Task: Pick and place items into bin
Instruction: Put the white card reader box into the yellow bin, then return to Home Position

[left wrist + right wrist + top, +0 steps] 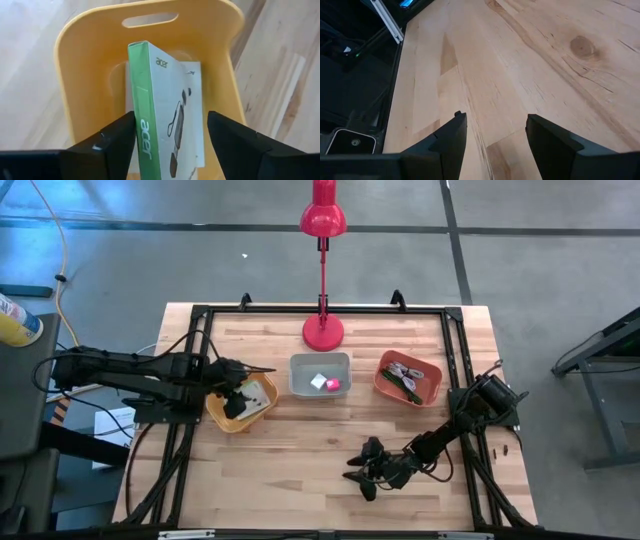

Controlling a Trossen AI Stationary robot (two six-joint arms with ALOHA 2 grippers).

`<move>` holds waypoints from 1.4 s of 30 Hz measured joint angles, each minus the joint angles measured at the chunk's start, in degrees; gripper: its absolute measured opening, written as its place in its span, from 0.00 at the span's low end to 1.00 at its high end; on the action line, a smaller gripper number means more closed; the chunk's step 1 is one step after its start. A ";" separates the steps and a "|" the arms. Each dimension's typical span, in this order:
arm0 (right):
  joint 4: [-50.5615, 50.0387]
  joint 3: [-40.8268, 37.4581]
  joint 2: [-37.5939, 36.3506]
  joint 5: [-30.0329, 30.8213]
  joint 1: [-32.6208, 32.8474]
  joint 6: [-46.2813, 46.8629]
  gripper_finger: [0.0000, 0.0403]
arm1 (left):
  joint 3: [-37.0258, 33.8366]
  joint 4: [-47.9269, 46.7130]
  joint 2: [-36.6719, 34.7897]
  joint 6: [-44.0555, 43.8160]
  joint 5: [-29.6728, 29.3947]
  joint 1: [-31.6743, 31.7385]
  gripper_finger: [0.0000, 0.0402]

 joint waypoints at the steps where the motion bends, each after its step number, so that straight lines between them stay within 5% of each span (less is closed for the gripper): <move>1: 0.00 0.00 0.00 -0.17 0.00 -0.02 0.48 | 0.00 -0.19 0.00 -0.01 -0.24 0.01 0.58; 33: -0.83 0.04 0.00 -0.73 0.04 -0.97 0.48 | 3.97 -0.88 0.00 6.22 -7.37 -0.02 0.50; 42: 0.58 -0.10 0.06 -2.81 -0.93 -4.49 0.48 | 15.09 -2.57 -0.04 14.45 -7.09 -0.02 0.49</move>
